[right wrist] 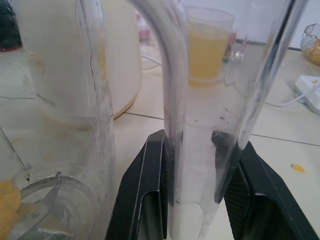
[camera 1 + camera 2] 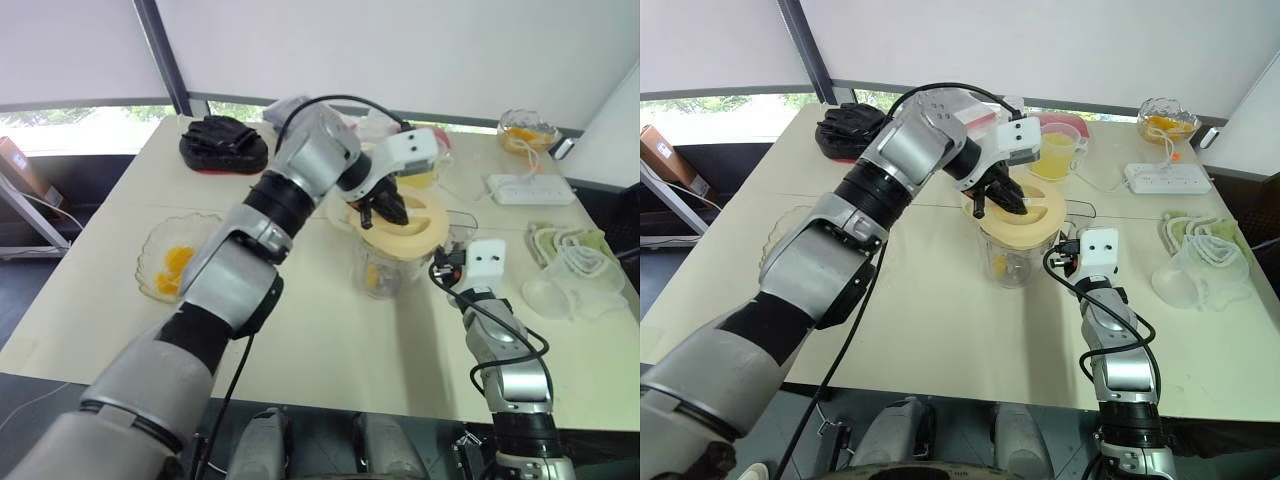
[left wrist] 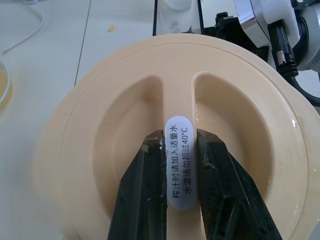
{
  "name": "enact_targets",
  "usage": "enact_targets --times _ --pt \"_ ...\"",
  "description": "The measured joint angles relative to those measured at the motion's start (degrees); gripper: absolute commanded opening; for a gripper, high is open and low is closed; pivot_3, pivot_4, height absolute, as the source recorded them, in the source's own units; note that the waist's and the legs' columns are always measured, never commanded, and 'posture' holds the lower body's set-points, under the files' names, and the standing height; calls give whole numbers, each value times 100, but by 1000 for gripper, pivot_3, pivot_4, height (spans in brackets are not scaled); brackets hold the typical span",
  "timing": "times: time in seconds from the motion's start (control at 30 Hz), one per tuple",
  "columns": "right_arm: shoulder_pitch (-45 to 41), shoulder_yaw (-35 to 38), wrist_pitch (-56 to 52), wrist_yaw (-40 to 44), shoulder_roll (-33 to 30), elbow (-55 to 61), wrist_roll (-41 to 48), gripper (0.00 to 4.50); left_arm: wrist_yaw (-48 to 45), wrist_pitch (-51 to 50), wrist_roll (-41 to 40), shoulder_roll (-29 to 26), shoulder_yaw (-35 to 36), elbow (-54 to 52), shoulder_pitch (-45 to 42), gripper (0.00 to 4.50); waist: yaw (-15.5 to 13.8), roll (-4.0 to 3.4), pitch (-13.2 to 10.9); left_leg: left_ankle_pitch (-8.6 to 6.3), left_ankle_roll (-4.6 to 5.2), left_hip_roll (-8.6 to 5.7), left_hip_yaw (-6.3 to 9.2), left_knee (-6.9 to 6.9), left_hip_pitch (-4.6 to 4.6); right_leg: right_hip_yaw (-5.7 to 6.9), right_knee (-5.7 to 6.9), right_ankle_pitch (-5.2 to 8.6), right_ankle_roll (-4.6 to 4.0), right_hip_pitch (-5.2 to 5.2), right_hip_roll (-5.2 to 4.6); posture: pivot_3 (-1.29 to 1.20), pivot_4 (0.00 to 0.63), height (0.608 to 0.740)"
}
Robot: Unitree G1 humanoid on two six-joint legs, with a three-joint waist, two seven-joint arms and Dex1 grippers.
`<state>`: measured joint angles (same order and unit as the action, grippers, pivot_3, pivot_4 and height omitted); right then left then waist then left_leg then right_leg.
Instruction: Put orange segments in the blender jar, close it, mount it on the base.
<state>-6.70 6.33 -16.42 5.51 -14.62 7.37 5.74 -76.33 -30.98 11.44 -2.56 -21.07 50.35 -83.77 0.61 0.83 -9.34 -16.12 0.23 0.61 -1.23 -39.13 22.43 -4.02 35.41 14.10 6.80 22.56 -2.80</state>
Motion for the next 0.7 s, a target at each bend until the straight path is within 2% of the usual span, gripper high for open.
enact_targets --times 0.03,0.07,0.13,0.23,0.7 --pt "0 -4 5 1 -1 1 0 1030 0 24 -23 -14 1 -14 11 237 1 0 0 0 0 0 0 0 0 0 0 0 0 1 0 0 150 740" --pt "0 -9 13 2 -1 3 0 978 0 39 -55 -31 1 -22 17 1055 2 0 0 0 0 0 0 0 0 0 0 0 0 2 0 0 150 740" --pt "-1 -37 35 14 -3 26 -5 978 92 86 -80 -65 -1 -53 51 1700 12 1 -1 0 0 1 -1 2 2 -2 0 0 0 6 0 0 150 740" --pt "4 -62 64 34 -4 40 -8 978 237 208 -86 -128 -2 -107 77 3200 35 3 -2 -2 2 2 -3 10 9 -3 0 0 0 15 1 0 150 740" --pt "-37 -91 71 34 -4 71 -20 978 405 368 -224 -210 65 74 -30 3200 35 4 -5 -4 5 4 -4 16 22 -4 -2 0 1 32 6 0 150 740"
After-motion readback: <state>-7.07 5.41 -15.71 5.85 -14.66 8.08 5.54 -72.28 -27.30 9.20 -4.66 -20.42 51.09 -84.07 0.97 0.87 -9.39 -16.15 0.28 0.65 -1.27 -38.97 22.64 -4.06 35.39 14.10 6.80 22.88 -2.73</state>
